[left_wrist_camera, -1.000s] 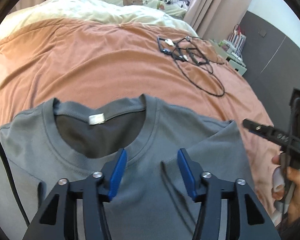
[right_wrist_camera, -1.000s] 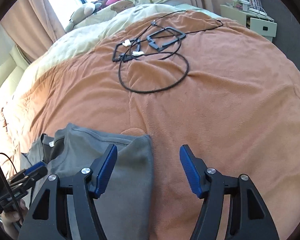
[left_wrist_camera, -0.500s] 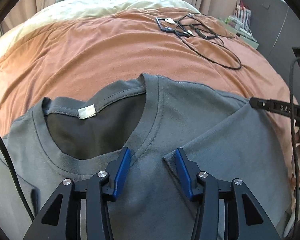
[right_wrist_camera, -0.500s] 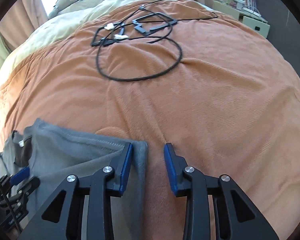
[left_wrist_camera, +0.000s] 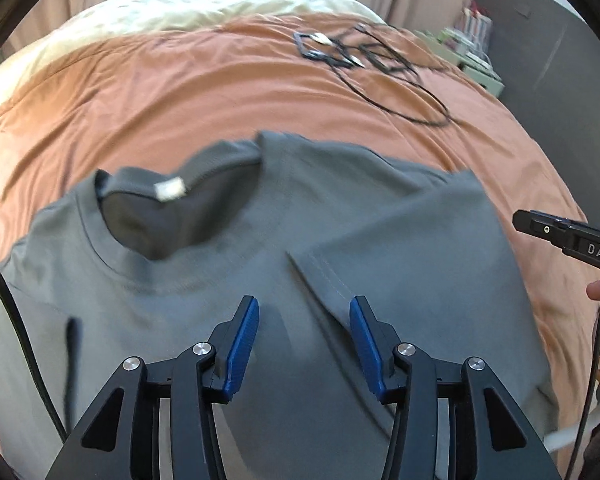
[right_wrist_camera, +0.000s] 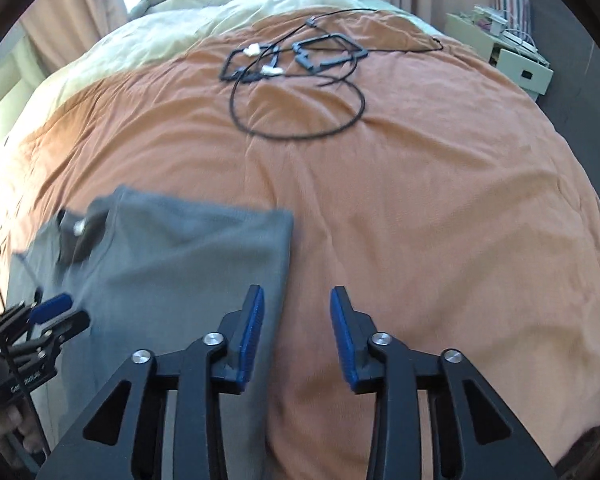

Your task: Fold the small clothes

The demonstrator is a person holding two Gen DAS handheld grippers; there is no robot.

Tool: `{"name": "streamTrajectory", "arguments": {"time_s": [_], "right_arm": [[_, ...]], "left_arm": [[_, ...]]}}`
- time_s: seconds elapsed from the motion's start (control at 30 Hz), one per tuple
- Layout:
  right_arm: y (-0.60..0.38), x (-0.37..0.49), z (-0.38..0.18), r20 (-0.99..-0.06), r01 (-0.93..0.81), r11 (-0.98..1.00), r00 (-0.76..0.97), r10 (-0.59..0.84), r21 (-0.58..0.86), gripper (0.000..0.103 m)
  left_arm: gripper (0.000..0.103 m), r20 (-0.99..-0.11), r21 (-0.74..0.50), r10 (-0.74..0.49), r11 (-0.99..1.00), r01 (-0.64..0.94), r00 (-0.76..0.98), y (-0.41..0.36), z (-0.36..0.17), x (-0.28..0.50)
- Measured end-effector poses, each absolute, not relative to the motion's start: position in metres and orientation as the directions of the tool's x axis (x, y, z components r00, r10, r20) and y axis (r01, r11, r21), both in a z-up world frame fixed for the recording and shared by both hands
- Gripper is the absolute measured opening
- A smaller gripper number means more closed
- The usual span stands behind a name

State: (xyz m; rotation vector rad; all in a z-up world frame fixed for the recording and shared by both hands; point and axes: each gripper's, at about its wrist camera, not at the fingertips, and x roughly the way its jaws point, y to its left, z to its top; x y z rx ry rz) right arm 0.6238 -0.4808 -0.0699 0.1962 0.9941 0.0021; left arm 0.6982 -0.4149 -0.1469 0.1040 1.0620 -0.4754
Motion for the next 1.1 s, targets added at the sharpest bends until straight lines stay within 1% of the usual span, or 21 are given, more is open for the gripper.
{"name": "streamTrajectory", "arguments": {"time_s": [0.03,0.07,0.13,0.5,0.63,0.8,0.83,0.9,1.03,1.1], "right_arm": [[-0.483,0.617,-0.068,-0.832,0.087,0.982,0.546,0.096,0.17,0.055],[-0.484,0.611,-0.067,-0.831,0.084,0.981,0.546,0.102,0.175,0.056],[-0.484,0.594,-0.064,-0.834,0.067,0.982,0.539,0.114,0.178,0.056],[-0.466,0.54,-0.072,-0.884,-0.002,0.993,0.455,0.104,0.116,0.056],[-0.464,0.526,-0.072,-0.885,-0.016,0.993,0.451,0.115,0.121,0.056],[-0.455,0.515,-0.078,-0.902,-0.038,0.998,0.427,0.067,0.056,0.056],[-0.456,0.514,-0.079,-0.902,-0.025,0.999,0.431,0.034,0.027,0.056],[-0.46,0.513,-0.08,-0.897,0.032,0.999,0.442,-0.002,0.013,0.056],[-0.475,0.512,-0.084,-0.899,0.107,0.992,0.438,0.016,0.07,0.056],[-0.477,0.507,-0.084,-0.897,0.118,0.991,0.441,0.002,0.06,0.056]], "left_arm": [[0.05,-0.86,-0.139,-0.325,0.891,0.432,0.393,-0.418,-0.147,0.692],[0.051,-0.865,-0.135,-0.324,0.886,0.443,0.384,-0.423,-0.147,0.685],[0.055,-0.869,-0.137,-0.327,0.88,0.455,0.371,-0.427,-0.147,0.674],[0.055,-0.888,-0.138,-0.318,0.872,0.469,0.33,-0.432,-0.152,0.626],[0.055,-0.892,-0.143,-0.321,0.868,0.475,0.318,-0.433,-0.153,0.61],[0.055,-0.901,-0.141,-0.32,0.855,0.499,0.293,-0.439,-0.156,0.593],[0.055,-0.901,-0.14,-0.32,0.854,0.502,0.292,-0.44,-0.157,0.59],[0.055,-0.903,-0.144,-0.322,0.851,0.505,0.284,-0.442,-0.158,0.585],[0.055,-0.91,-0.137,-0.314,0.846,0.515,0.273,-0.448,-0.159,0.575],[0.055,-0.912,-0.131,-0.309,0.842,0.523,0.269,-0.448,-0.159,0.572]]}}
